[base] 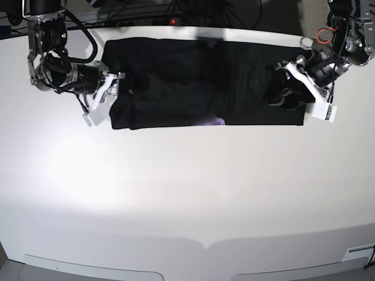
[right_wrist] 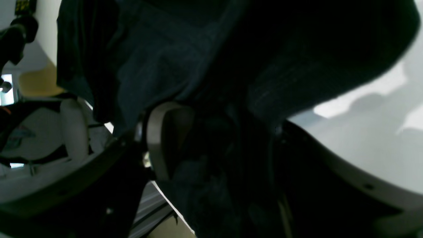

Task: Fold the T-shirt properly
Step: 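Fold the hem end of the strip toward the collar end with the right gripper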

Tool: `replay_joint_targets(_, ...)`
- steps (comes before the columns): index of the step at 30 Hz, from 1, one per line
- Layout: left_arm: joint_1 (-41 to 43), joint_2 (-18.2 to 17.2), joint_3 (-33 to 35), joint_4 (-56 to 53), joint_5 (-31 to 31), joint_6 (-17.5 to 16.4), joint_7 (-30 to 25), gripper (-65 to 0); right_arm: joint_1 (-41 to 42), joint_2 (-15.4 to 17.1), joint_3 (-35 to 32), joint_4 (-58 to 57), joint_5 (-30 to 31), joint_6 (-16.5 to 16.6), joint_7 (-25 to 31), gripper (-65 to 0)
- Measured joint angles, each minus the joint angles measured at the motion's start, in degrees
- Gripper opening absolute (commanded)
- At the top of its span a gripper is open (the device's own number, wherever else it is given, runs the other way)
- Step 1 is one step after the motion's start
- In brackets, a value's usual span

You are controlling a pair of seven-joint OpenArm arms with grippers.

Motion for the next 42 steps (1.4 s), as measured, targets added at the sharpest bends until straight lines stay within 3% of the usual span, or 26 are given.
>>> replay_joint_targets(2,0.0,0.0,0.0,0.0,0.0,0.0,0.0,-36.9,0.0,0.0,-0.7,0.0,-0.2,0.0,0.7,-39.8)
replay_joint_targets(6,0.0,0.0,0.0,0.0,0.0,0.0,0.0,-37.0,-0.5,0.0,-0.7,-0.1,-2.8,0.0,2.7,-65.0)
replay_joint_targets(10,0.0,0.0,0.0,0.0,0.0,0.0,0.0,-37.1,-0.6,0.0,-0.8,-0.1,-7.9,0.4,10.8,-65.0)
replay_joint_targets(13,0.0,0.0,0.0,0.0,0.7,0.0,0.1,-37.1,-0.6,1.0,-0.5,-0.1,-8.5,0.4,11.8,-65.0)
replay_joint_targets(18,0.0,0.0,0.0,0.0,8.4,0.0,0.1,-37.1,-0.3,3.6,3.7,-0.1,-9.1,0.0,10.3,-65.0)
replay_joint_targets(24,0.0,0.0,0.0,0.0,19.4,-0.3,-1.6,-37.1,-0.2,3.7,4.7,2.8,-8.3,-0.4,5.3,-65.0)
replay_joint_targets(30,-0.1,0.1,0.0,-10.5,27.2,0.6,-12.2,-37.1,-0.3,3.5,4.7,13.2,-5.2,-0.4,-0.9,-65.0)
replay_joint_targets(34,-0.5,0.0,-0.1,-17.7,25.6,0.3,-19.8,-37.1,-0.3,-0.4,4.7,18.9,-5.1,-0.4,-2.3,-65.0)
replay_joint_targets(39,-0.8,0.0,-0.2,-18.9,25.0,-1.1,-21.0,-37.1,0.0,-7.7,2.9,24.7,-3.3,-0.4,-3.2,-65.0)
replay_joint_targets(42,-0.8,0.0,-0.2,-18.9,25.1,-2.1,-21.0,-37.1,1.1,-11.8,-1.0,25.5,-5.2,-0.4,-3.0,-65.0)
